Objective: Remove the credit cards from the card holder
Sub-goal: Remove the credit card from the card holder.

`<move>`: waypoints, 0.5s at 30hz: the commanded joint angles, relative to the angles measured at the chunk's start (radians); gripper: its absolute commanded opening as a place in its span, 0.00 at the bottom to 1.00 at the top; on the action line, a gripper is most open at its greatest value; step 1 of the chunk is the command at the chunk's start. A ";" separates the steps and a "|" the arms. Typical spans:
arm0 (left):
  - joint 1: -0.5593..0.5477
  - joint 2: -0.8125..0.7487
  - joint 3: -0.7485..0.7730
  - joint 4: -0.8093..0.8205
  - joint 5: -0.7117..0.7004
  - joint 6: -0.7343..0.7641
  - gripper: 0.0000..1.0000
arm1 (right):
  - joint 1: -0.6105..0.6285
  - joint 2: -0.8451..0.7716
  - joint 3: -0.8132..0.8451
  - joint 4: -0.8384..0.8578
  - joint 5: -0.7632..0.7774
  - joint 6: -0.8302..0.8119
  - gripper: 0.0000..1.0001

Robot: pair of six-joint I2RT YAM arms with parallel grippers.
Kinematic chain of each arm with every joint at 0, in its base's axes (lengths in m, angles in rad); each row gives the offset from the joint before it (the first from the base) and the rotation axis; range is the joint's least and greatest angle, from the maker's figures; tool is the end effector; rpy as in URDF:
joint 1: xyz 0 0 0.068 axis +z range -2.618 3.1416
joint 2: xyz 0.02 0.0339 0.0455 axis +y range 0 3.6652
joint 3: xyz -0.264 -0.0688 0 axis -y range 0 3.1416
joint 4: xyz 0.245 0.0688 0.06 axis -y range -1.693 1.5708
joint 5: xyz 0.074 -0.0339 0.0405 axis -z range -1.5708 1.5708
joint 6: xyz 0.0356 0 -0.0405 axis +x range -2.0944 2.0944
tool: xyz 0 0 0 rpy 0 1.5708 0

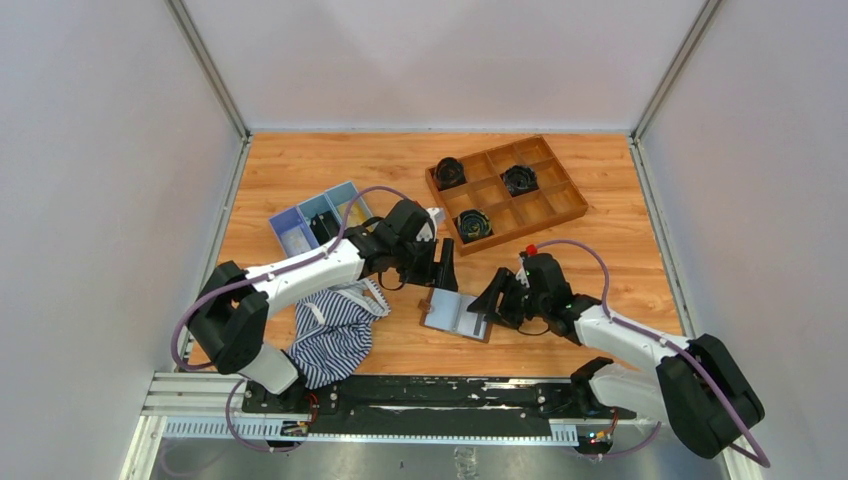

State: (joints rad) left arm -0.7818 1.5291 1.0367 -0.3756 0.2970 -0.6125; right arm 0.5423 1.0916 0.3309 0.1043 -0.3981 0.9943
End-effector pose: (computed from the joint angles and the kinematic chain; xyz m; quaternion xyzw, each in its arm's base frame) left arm 0.2219 -0.2350 0.2319 0.1293 0.9209 -0.3251 0.1718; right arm 0.1657 0.1159 0.1571 0.1120 0.8768 0.4283 0.1879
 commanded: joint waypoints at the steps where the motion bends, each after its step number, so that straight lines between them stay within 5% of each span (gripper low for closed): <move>1: -0.005 0.003 0.012 -0.051 -0.037 0.021 0.82 | 0.014 -0.023 -0.028 -0.012 0.017 -0.010 0.61; 15: -0.006 0.012 0.012 -0.059 -0.042 0.020 0.99 | 0.014 -0.005 -0.035 -0.004 0.013 -0.013 0.61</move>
State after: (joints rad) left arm -0.7818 1.5299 1.0367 -0.4210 0.2676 -0.6014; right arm 0.5423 1.0760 0.3126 0.1047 -0.3973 0.9943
